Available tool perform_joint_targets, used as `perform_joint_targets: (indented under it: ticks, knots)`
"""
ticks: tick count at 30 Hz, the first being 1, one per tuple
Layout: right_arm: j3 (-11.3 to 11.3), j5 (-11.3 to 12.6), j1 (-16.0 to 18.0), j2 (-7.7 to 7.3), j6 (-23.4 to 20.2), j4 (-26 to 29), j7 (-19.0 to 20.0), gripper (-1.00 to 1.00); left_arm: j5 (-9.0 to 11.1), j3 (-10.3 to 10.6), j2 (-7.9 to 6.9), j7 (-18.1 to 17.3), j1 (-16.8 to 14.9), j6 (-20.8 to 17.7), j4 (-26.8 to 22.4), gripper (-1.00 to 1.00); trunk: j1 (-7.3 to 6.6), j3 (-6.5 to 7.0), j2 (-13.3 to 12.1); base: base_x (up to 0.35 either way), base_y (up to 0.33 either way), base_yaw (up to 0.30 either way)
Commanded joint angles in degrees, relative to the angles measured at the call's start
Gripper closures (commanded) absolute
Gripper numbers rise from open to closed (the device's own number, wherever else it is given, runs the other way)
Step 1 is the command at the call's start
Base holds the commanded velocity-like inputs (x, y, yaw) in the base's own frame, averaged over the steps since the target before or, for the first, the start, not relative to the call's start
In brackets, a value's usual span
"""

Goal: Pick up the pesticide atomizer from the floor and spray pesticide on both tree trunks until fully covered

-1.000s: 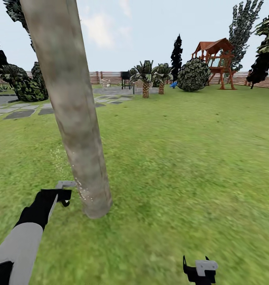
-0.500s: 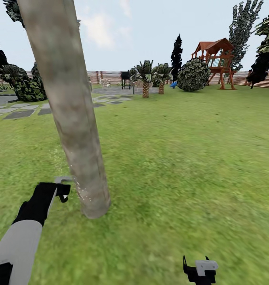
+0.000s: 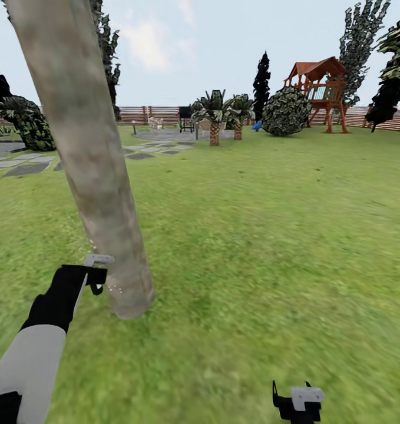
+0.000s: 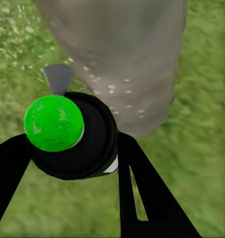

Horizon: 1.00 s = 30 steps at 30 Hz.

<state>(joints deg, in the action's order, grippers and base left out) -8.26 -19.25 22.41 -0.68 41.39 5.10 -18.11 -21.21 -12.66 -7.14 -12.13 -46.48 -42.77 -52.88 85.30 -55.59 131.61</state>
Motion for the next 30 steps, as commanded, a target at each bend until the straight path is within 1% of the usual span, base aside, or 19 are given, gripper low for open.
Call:
perform_joint_targets:
  ticks: [1,4,7,10,12,14,16,20,22,24,26,28,30]
  knots:
    - [0.0,0.0,0.0,-0.01,0.0,0.0,0.0,-1.00,0.0,0.0,0.01,0.0,0.0,0.0,0.0,1.00,0.00,0.00,0.0,0.175,-0.210,0.000]
    - [0.0,0.0,0.0,-0.01,0.0,0.0,0.0,-1.00,0.0,0.0,0.54,0.0,0.0,-0.2,0.0,1.00,0.00,0.00,0.0,0.247,-0.179,0.000]
    - [0.0,0.0,0.0,0.02,0.0,0.0,0.0,-1.00,-0.1,0.0,0.62,0.0,0.0,-0.2,0.0,1.00,0.00,0.00,0.0,0.240,-0.183,0.000]
    - [0.0,0.0,0.0,0.06,0.0,0.1,0.0,-1.00,-0.1,0.1,0.64,0.0,0.0,-0.2,-0.2,1.00,0.00,0.00,0.0,0.058,-0.246,0.145]
    - [0.0,0.0,0.0,0.06,0.0,0.1,0.0,-1.00,-0.1,0.0,0.61,0.0,0.1,-0.3,-1.1,1.00,0.00,0.00,0.0,0.013,-0.137,0.246]
    - [0.0,0.0,0.0,0.06,0.0,0.1,0.0,-1.00,-0.1,0.0,0.51,0.0,0.5,-0.4,-3.6,1.00,0.00,0.00,0.0,0.003,-0.033,0.198]
    - [0.0,0.0,0.0,0.07,0.0,0.1,0.0,-1.00,-0.1,0.0,0.48,0.0,0.6,-0.6,-5.1,1.00,0.00,0.00,0.0,0.001,-0.009,0.057]
    - [0.0,0.0,0.0,0.07,0.0,0.1,0.0,-1.00,-0.1,0.0,0.00,0.0,0.0,-2.7,-5.8,1.00,0.00,0.00,0.0,0.000,-0.001,0.009]
    - [0.0,0.0,0.0,0.07,0.0,0.1,0.0,-1.00,0.0,0.0,0.30,0.0,-0.1,-3.1,-6.1,1.00,0.00,0.00,0.0,0.000,0.000,0.001]
    - [0.0,0.0,0.0,0.07,0.0,0.1,0.0,-1.00,0.0,0.1,0.76,-0.1,-0.1,-3.4,-8.1,1.00,0.00,0.00,0.0,0.000,0.000,0.000]
    - [0.0,0.0,0.0,0.07,0.0,0.1,0.0,-1.00,0.0,0.3,1.02,-1.5,-0.1,-5.5,-9.5,1.00,0.00,0.00,0.0,0.000,0.000,0.000]
    - [0.0,0.0,0.0,0.07,0.0,0.1,0.0,-1.00,-0.1,0.6,0.71,-3.9,-0.2,-8.3,-12.8,1.00,0.00,0.00,0.0,0.000,0.000,0.000]
    - [0.0,0.0,0.0,0.07,0.0,0.1,0.0,-1.00,-0.2,0.6,0.38,-4.5,-0.3,-9.8,-14.7,1.00,0.00,0.00,0.0,0.000,0.000,0.000]
